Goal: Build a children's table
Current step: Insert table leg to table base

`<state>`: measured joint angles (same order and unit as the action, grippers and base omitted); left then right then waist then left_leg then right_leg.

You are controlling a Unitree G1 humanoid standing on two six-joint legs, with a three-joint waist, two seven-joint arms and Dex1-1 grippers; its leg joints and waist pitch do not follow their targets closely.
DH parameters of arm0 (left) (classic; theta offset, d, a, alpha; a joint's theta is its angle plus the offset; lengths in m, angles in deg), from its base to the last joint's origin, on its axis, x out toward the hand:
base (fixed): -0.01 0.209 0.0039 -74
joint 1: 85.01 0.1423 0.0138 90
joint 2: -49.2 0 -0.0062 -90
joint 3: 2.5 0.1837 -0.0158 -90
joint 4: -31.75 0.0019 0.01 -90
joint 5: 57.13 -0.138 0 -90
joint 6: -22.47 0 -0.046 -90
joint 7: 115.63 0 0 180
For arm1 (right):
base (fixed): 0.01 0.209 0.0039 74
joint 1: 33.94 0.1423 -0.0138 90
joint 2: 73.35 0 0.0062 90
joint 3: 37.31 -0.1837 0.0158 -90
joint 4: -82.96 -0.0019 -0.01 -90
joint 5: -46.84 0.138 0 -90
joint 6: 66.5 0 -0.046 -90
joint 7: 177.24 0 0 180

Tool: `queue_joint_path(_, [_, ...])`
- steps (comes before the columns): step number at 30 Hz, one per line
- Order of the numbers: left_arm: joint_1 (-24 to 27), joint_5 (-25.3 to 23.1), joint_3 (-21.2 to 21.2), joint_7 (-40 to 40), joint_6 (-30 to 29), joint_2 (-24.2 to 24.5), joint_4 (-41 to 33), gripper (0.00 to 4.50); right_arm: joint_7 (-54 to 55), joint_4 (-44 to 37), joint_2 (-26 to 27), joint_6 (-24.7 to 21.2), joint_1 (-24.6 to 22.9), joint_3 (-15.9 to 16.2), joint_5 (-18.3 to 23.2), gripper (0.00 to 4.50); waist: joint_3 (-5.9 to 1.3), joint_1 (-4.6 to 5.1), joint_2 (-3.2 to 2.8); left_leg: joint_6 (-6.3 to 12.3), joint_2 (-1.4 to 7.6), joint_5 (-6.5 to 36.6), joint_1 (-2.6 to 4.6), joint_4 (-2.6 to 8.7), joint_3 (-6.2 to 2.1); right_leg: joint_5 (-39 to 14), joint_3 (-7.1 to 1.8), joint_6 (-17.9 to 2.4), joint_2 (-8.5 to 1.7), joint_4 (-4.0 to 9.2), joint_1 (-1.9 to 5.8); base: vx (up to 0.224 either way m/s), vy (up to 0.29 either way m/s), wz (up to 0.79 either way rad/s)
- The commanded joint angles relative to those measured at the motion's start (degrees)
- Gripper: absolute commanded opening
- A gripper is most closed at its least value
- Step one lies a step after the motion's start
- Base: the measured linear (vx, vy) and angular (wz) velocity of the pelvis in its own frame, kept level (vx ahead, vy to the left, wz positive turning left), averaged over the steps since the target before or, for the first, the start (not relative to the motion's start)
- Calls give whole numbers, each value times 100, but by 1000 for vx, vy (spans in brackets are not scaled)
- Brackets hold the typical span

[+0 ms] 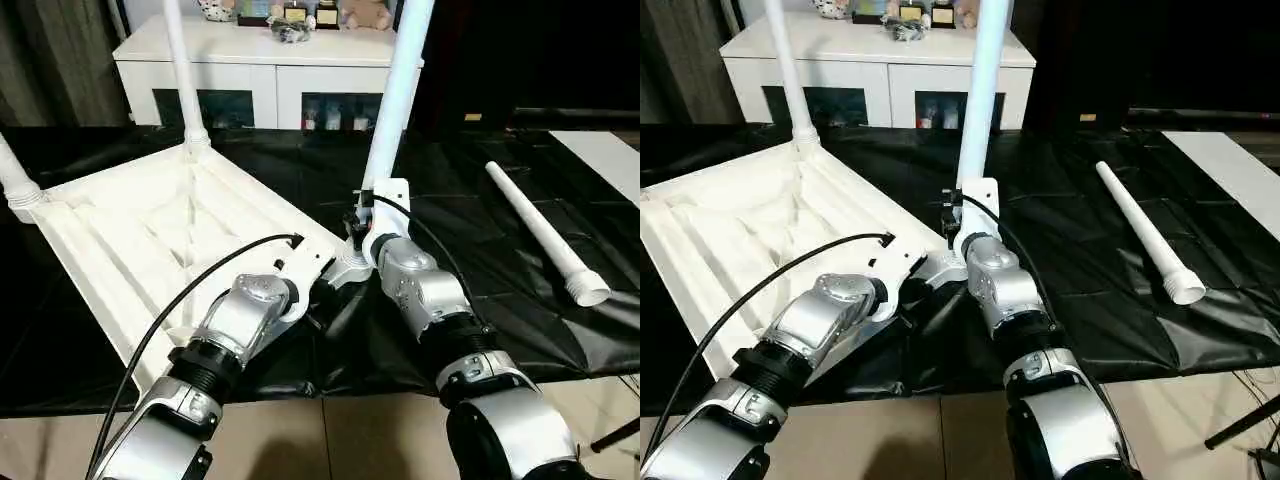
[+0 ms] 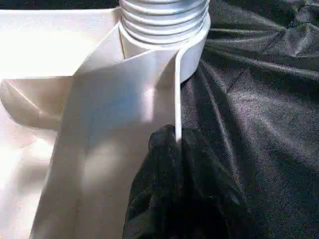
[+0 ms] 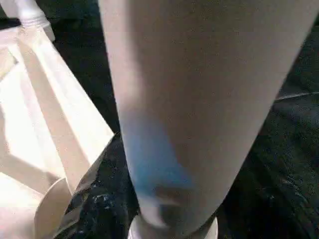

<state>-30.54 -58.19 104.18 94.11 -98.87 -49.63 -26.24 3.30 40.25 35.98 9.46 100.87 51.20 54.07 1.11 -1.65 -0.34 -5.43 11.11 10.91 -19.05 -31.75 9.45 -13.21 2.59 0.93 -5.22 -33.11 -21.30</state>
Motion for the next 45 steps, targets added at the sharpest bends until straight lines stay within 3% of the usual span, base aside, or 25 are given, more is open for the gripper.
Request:
queue_joint_path(1, [-55, -34, 1, 121, 119, 51, 36, 0, -134, 611, -60, -221, -284, -83, 73, 256, -107, 34, -68, -252, 105, 3086, 9, 504, -111, -2454, -138, -443, -218, 552, -33, 0, 0, 0])
queue_joint_path(2, [-56, -28, 0, 156, 148, 76, 23, 0, -218, 555, -84, -178, -268, -61, 70, 262, -116, 18, -85, -261, 112, 3008, 2, 506, -104, -2273, -147, -513, -214, 538, -32, 0, 0, 0])
queue_joint_path(3, [-57, -26, -3, 174, 163, 91, 14, 0, -376, 432, -103, -142, -258, -51, 94, 274, -156, -1, -49, -257, 127, 2799, -8, 488, -82, -1862, -160, -617, -215, 499, -11, 0, 0, 0])
queue_joint_path(4, [-51, 14, -36, 243, 230, 124, -11, 0, -567, 276, -136, -134, -261, -12, 108, 295, -200, -4, -21, -218, 127, 2427, -59, 470, -77, -1442, -173, -689, -207, 426, 57, 0, 0, 0])
queue_joint_path(5, [-46, 44, -52, 344, 356, 171, -32, 0, -846, 94, -197, -126, -276, 92, 90, 299, -211, -51, -28, -47, 132, 1847, -104, 443, -24, -803, -180, -835, -187, 383, 70, 0, 0, 0])
queue_joint_path(6, [-43, 63, -62, 414, 444, 203, -45, 0, -1028, -18, -238, -124, -287, 166, 72, 299, -168, -57, -58, 23, 141, 1991, -55, 433, 31, -1037, -184, -963, -181, 433, -17, 0, 0, 0])
queue_joint_path(7, [-26, 80, -64, 502, 473, 262, -90, 0, -1261, -247, -323, -165, -345, 272, 66, 302, -142, -44, -52, 24, 126, 2134, -73, 430, 34, -1314, -183, -972, -186, 456, -18, 0, 0, 0])
queue_joint_path(8, [-13, 84, -63, 551, 475, 296, -121, 0, -1407, -385, -378, -181, -384, 335, 65, 309, -169, -47, -35, 2, 123, 2111, -115, 435, 17, -1593, -182, -912, -216, 454, 37, 0, 0, 0])
queue_joint_path(9, [15, 67, -6, 705, 630, 379, -166, 0, -1670, -638, -483, -236, -476, 421, 104, 336, -190, -63, -29, 8, 126, 1978, -126, 429, 19, -1532, -186, -902, -227, 446, 47, 0, 0, 0])
queue_joint_path(10, [58, 99, 22, 868, 676, 460, -242, 0, -2017, -888, -619, -306, -578, 483, 171, 342, -220, -100, -24, 99, 125, 1575, -139, 398, 36, -1139, -192, -906, -219, 423, 75, 0, 0, 0])
queue_joint_path(12, [195, 150, 139, 1366, 936, 722, -472, 0, -3107, -1597, -1130, -398, -962, 706, 365, 355, -247, -140, -63, 334, 129, 705, -208, 322, 60, 43, -172, -1146, -205, 294, 119, 0, 0, 0])
queue_joint_path(14, [230, 163, 161, 1472, 958, 785, -535, 0, -3352, -1748, -1256, -413, -1054, 742, 422, 379, -264, -179, -80, 462, 141, 348, -213, 275, 83, 641, -159, -1319, -195, 223, 134, 0, 0, 0])
queue_joint_path(17, [397, 175, 330, 2029, 1284, 1098, -837, 0, -4320, -2314, -1805, -525, -1384, 849, 638, 399, -273, -201, -99, 500, 146, 279, -213, 249, 77, 945, -149, -1477, -172, 171, 158, 0, 0, 0])
queue_joint_path(23, [808, 340, 693, 3149, 1489, 1722, -1728, 0, -5624, -2966, -2784, -501, -1818, 1089, 710, 445, -263, -283, -141, 506, 185, 428, -136, 210, 106, 917, -163, -1607, -149, 147, 103, 0, 0, 0])
queue_joint_path(29, [927, 447, 687, 3372, 1394, 1831, -2005, 0, -5896, -3120, -2830, -649, -1893, 1211, 755, 445, -246, -328, -103, 431, 188, 670, -128, 211, 134, 479, -165, -1610, -164, 162, 85, 0, 0, 0])
queue_joint_path(30, [951, 433, 656, 3387, 1412, 1841, -2036, 0, -5974, -3147, -2824, -632, -1911, 1285, 744, 445, -237, -326, -77, 405, 189, 738, -141, 220, 136, 278, -167, -1573, -180, 169, 88, 0, 0, 0])
queue_joint_path(34, [964, 419, 632, 3352, 1407, 1873, -2054, 0, -6126, -3119, -2836, -536, -1929, 1442, 634, 445, -212, -319, -71, 289, 190, 1069, -147, 233, 131, -360, -178, -1411, -197, 204, 61, 0, 0, 0])
queue_joint_path(35, [960, 410, 616, 3331, 1410, 1868, -2037, 0, -6142, -3060, -2846, -453, -1916, 1504, 536, 419, -213, -322, -69, 254, 192, 1092, -139, 235, 130, -427, -180, -1380, -199, 210, 52, 0, 0, 0])
queue_joint_path(38, [949, 390, 591, 3286, 1411, 1865, -2012, 0, -6216, -2978, -2910, -320, -1901, 1588, 380, 412, -223, -308, -64, 228, 182, 1000, -158, 227, 123, -354, -180, -1342, -196, 191, 63, 0, 0, 0])
queue_joint_path(45, [950, 370, 552, 3265, 1450, 1862, -1971, 0, -6264, -2917, -3047, -181, -1920, 1641, 254, 348, -250, -309, -71, 368, 168, 770, -170, 171, 124, 82, -173, -1451, -179, 134, 73, 0, 0, 0])
